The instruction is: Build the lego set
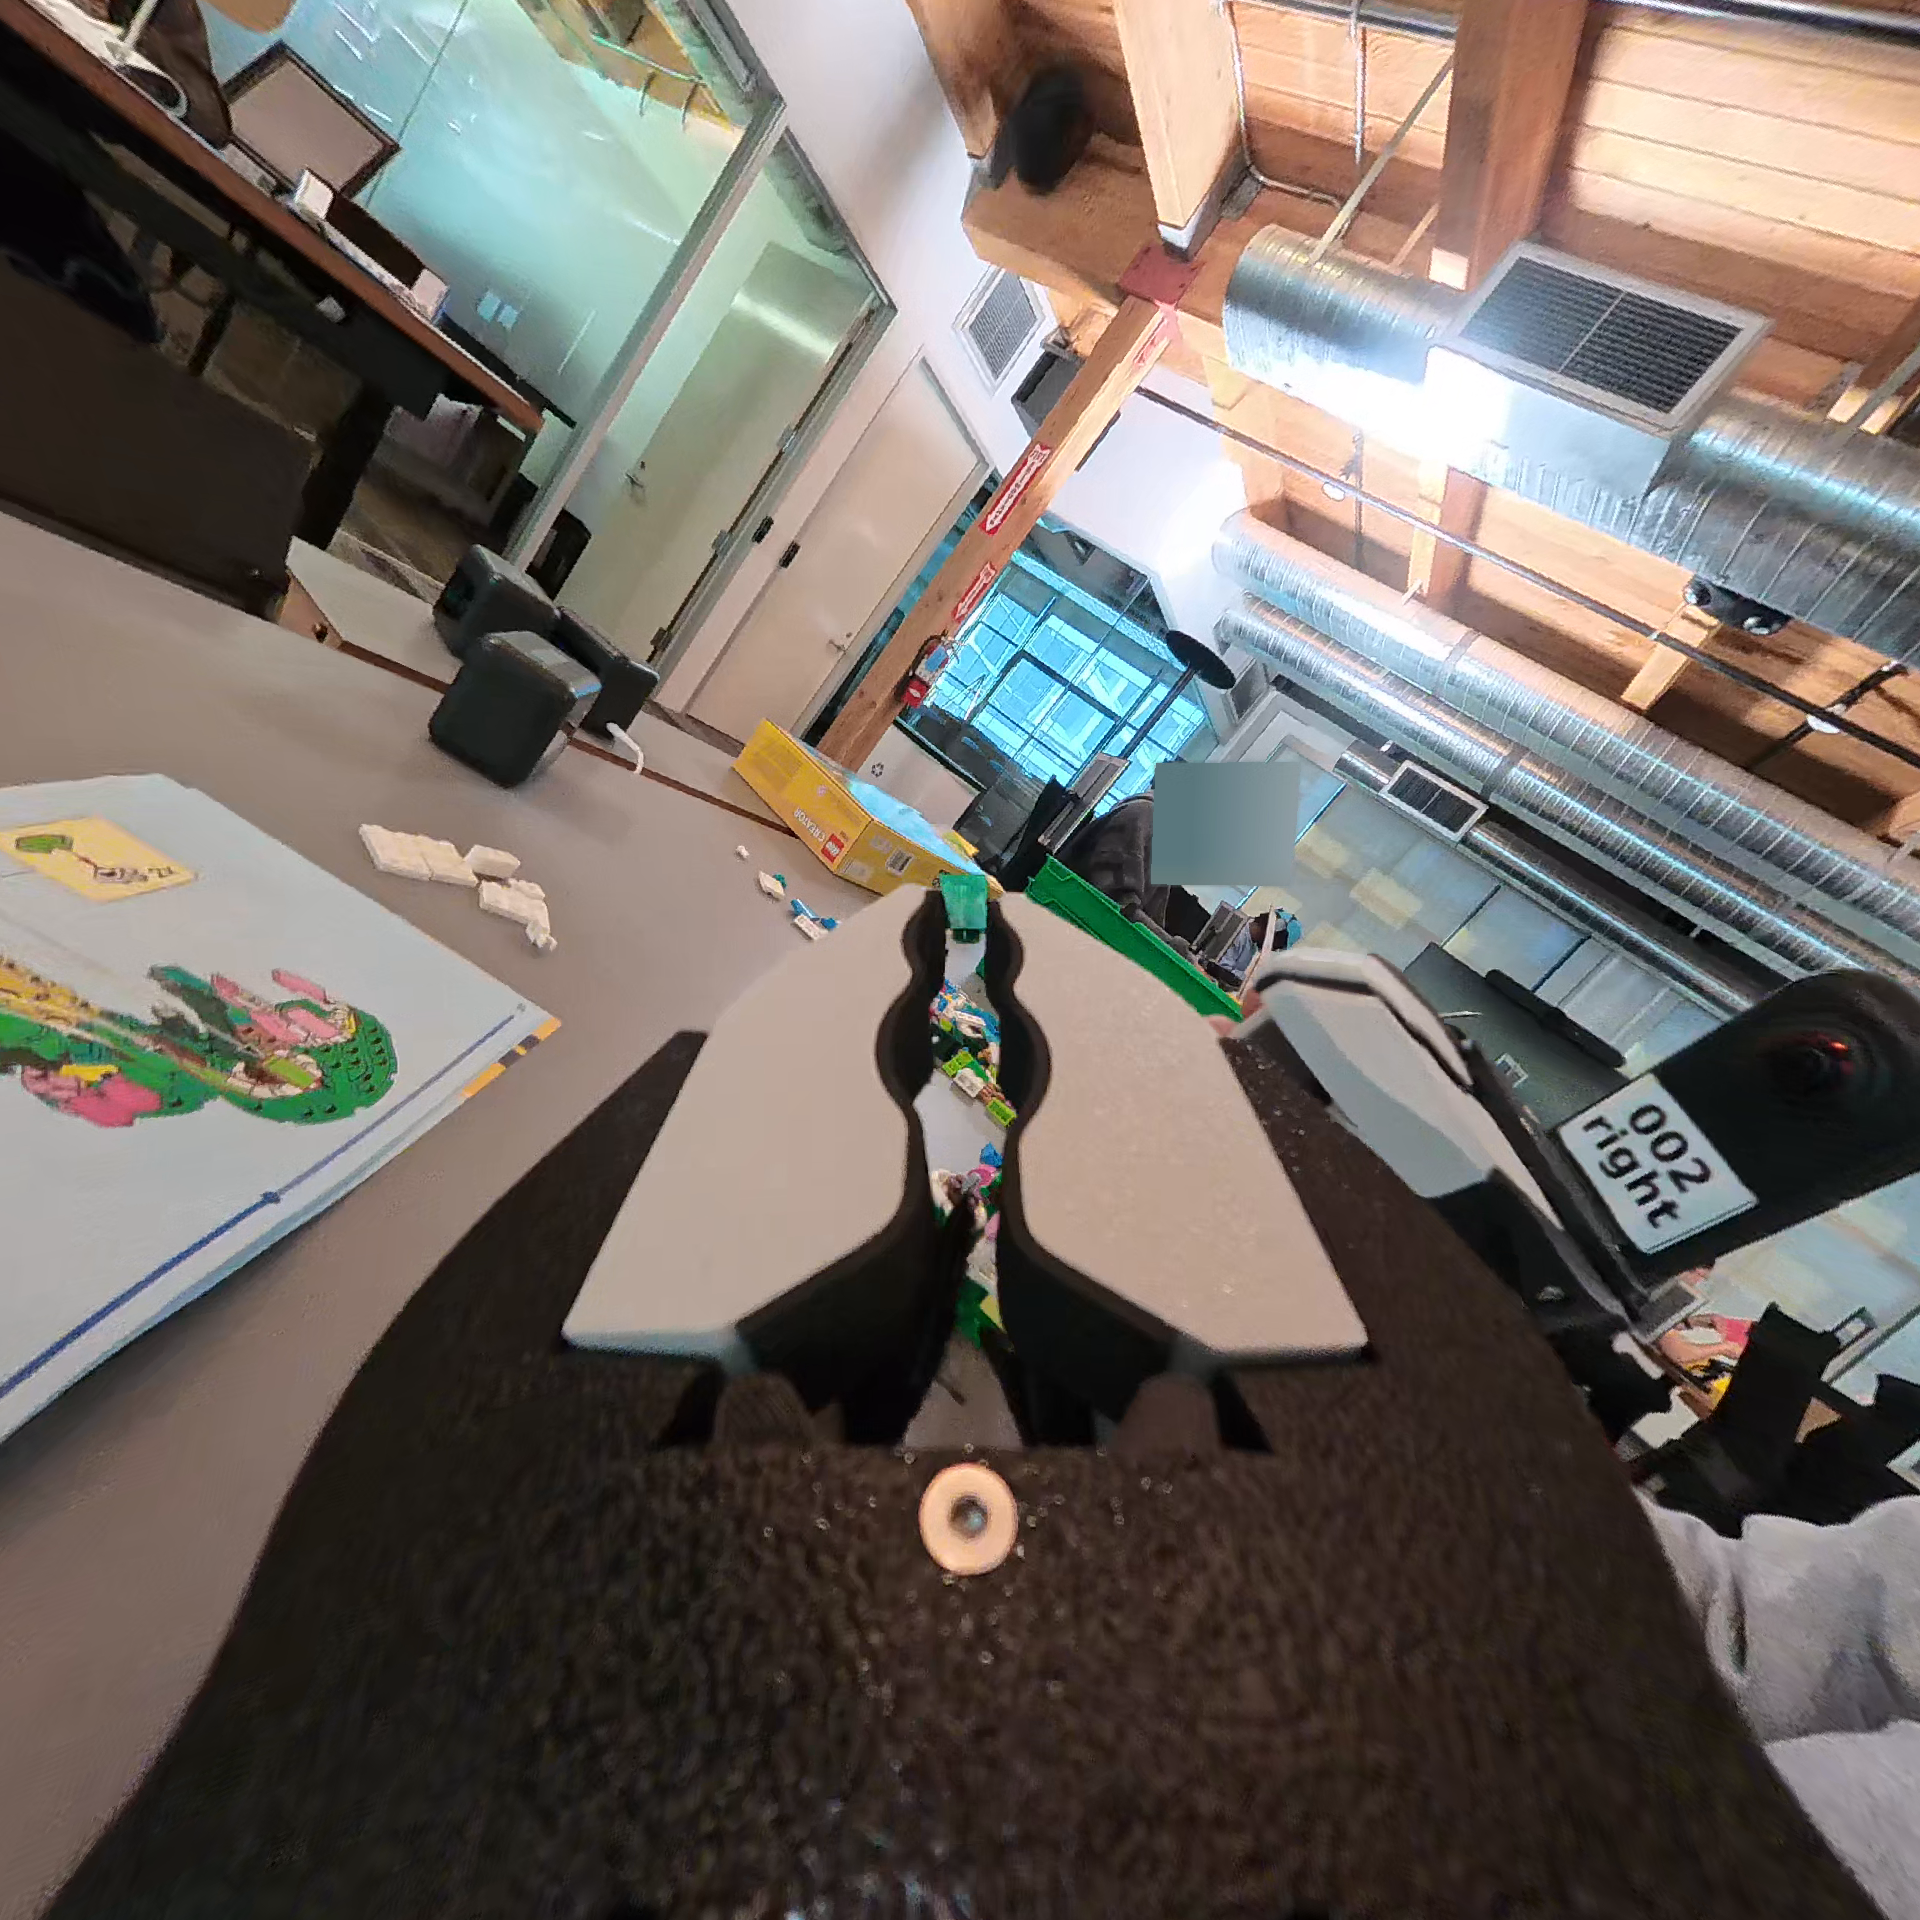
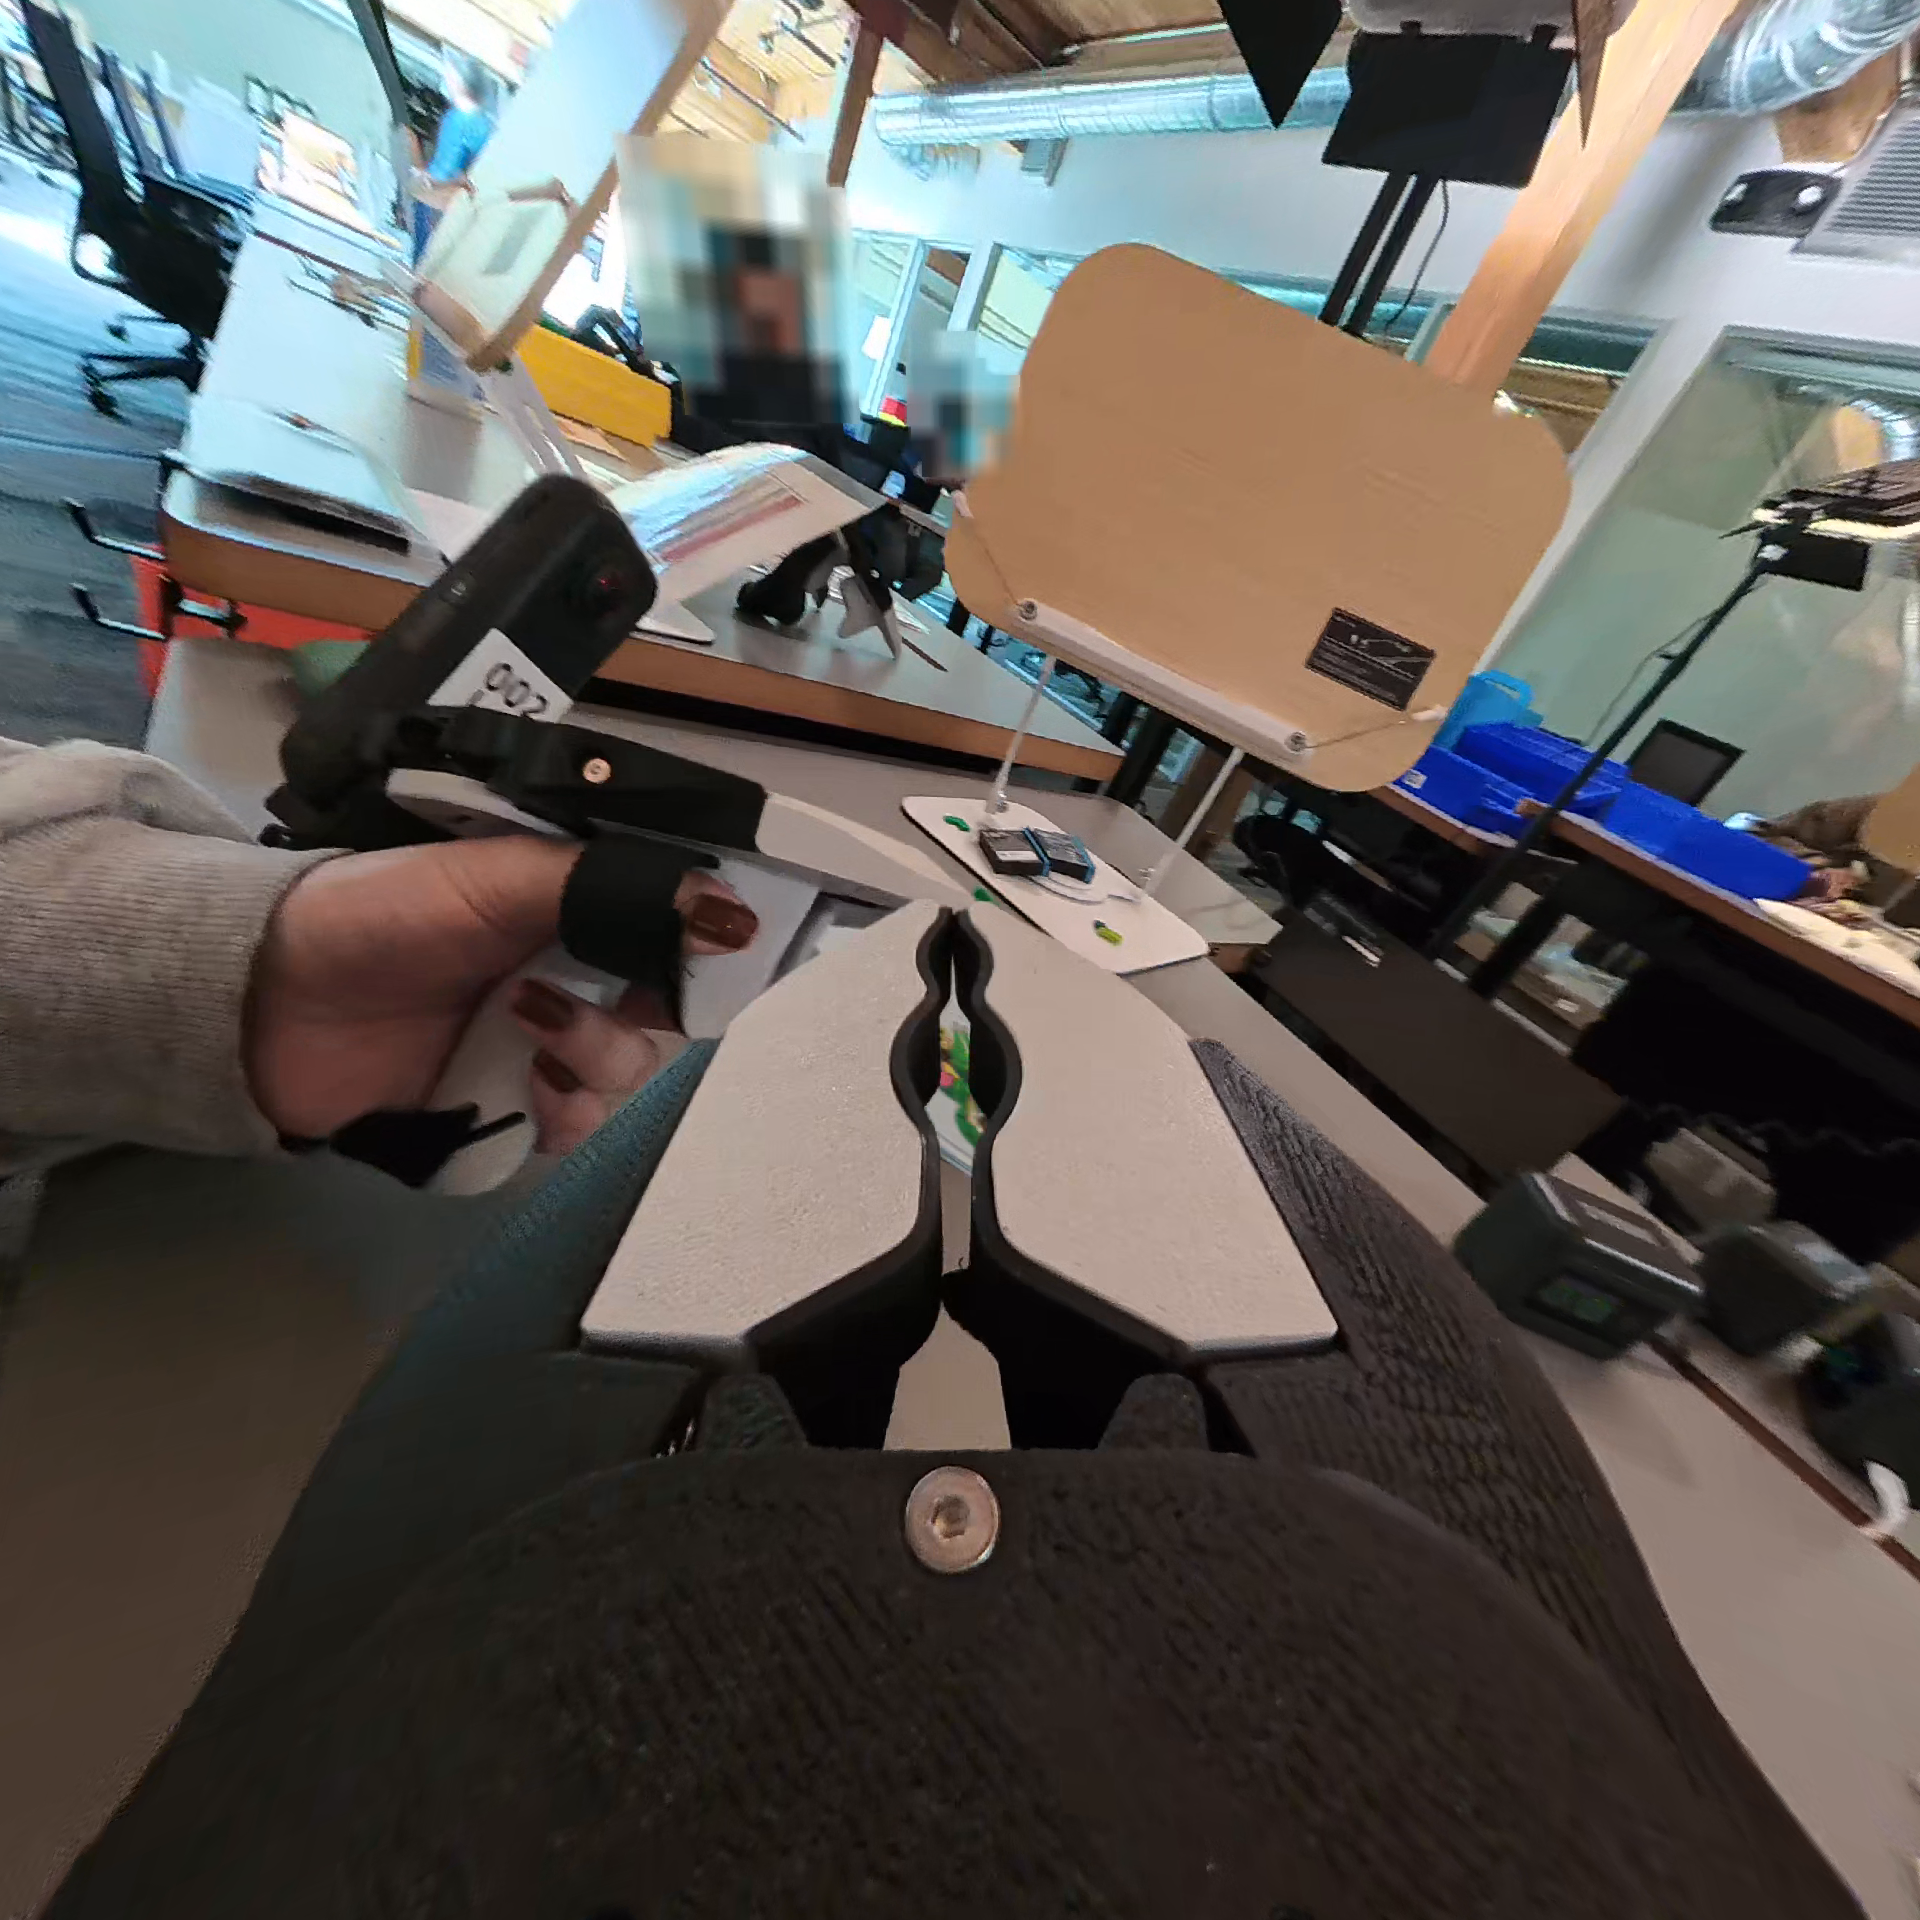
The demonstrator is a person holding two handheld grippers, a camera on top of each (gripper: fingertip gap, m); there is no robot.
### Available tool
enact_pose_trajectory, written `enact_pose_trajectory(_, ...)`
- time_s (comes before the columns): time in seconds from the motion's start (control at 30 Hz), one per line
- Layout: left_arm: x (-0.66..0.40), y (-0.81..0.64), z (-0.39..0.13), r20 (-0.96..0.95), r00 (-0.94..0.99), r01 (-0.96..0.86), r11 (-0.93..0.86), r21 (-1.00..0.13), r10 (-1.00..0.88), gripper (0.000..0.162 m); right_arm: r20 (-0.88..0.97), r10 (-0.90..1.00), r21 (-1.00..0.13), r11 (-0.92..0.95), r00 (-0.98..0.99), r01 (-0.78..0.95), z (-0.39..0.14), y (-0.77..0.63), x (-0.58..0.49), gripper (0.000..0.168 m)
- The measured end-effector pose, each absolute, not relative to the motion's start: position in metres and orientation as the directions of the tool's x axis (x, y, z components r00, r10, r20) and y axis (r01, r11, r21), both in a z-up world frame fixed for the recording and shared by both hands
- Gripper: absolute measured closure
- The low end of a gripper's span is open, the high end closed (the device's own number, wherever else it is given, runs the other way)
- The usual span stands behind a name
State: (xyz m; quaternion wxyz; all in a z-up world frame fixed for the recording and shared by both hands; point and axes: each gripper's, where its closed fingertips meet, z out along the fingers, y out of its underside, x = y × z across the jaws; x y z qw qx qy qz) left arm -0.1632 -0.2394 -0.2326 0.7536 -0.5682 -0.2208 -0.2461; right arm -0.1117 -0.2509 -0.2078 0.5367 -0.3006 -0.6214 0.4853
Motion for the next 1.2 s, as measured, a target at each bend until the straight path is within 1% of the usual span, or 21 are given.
enact_pose_trajectory(0.13,-0.161,-0.251,-0.223,0.571,0.816,0.574,0.260,-0.777,-0.091,0.155,0.401,0.889,-0.916,0.389,-0.219,-0.099,-0.211,-0.244,-0.113,0.168)
enact_pose_trajectory(0.2,-0.157,-0.264,-0.215,0.544,0.837,0.538,0.278,-0.796,-0.063,0.155,0.351,0.895,-0.935,0.348,-0.273,-0.064,-0.217,-0.249,-0.115,0.162)
enact_pose_trajectory(0.27,-0.158,-0.287,-0.208,0.509,0.861,0.483,0.313,-0.818,-0.001,0.155,0.253,0.904,-0.963,0.270,-0.346,0.003,-0.226,-0.256,-0.122,0.157)
enact_pose_trajectory(0.33,-0.166,-0.322,-0.203,0.466,0.878,0.402,0.360,-0.842,0.110,0.155,0.116,0.901,-0.981,0.171,-0.417,0.095,-0.238,-0.270,-0.133,0.151)
enact_pose_trajectory(0.4,-0.183,-0.366,-0.201,0.420,0.866,0.295,0.402,-0.867,0.271,0.155,-0.024,0.878,-0.974,0.087,-0.478,0.209,-0.253,-0.290,-0.147,0.147)
enact_pose_trajectory(0.47,-0.204,-0.415,-0.200,0.393,0.809,0.190,0.439,-0.878,0.437,0.155,-0.128,0.838,-0.943,0.063,-0.530,0.327,-0.271,-0.320,-0.162,0.142)
enact_pose_trajectory(0.5,-0.212,-0.438,-0.199,0.385,0.773,0.145,0.451,-0.881,0.504,0.155,-0.149,0.818,-0.920,0.090,-0.555,0.380,-0.282,-0.337,-0.169,0.139)
enact_pose_trajectory(0.6,-0.229,-0.492,-0.201,0.381,0.676,0.061,0.467,-0.882,0.631,0.155,-0.115,0.772,-0.864,0.233,-0.626,0.447,-0.311,-0.387,-0.189,0.137)
enact_pose_trajectory(0.73,-0.234,-0.523,-0.201,0.372,0.635,0.010,0.475,-0.880,0.677,0.155,-0.034,0.731,-0.799,0.390,-0.682,0.458,-0.338,-0.436,-0.214,0.137)
enact_pose_trajectory(0.87,-0.231,-0.531,-0.202,0.349,0.638,-0.009,0.460,-0.888,0.686,0.155,-0.059,0.713,-0.759,0.423,-0.699,0.495,-0.347,-0.463,-0.227,0.135)
enact_pose_trajectory(0.93,-0.230,-0.533,-0.201,0.336,0.639,-0.021,0.453,-0.891,0.692,0.155,-0.091,0.705,-0.726,0.437,-0.704,0.531,-0.350,-0.472,-0.228,0.131)
enact_pose_trajectory(1.0,-0.230,-0.532,-0.201,0.327,0.646,-0.025,0.447,-0.894,0.690,0.155,-0.074,0.714,-0.690,0.468,-0.697,0.553,-0.356,-0.475,-0.231,0.131)
enact_pose_trajectory(1.07,-0.229,-0.530,-0.201,0.318,0.651,-0.028,0.440,-0.897,0.689,0.155,-0.041,0.727,-0.669,0.489,-0.685,0.560,-0.361,-0.475,-0.237,0.137)
enact_pose_trajectory(1.1,-0.228,-0.529,-0.202,0.314,0.654,-0.028,0.437,-0.899,0.688,0.155,-0.025,0.732,-0.669,0.493,-0.681,0.556,-0.362,-0.475,-0.240,0.145)
enact_pose_trajectory(1.13,-0.228,-0.528,-0.202,0.312,0.657,-0.027,0.435,-0.900,0.686,0.155,-0.006,0.738,-0.671,0.497,-0.675,0.550,-0.362,-0.473,-0.243,0.157)
enact_pose_trajectory(1.17,-0.228,-0.528,-0.203,0.312,0.662,-0.023,0.435,-0.900,0.682,0.155,0.015,0.740,-0.678,0.502,-0.672,0.537,-0.361,-0.470,-0.245,0.163)
enact_pose_trajectory(1.2,-0.227,-0.526,-0.203,0.318,0.669,-0.016,0.440,-0.898,0.672,0.155,0.032,0.738,-0.698,0.499,-0.674,0.514,-0.358,-0.468,-0.246,0.164)
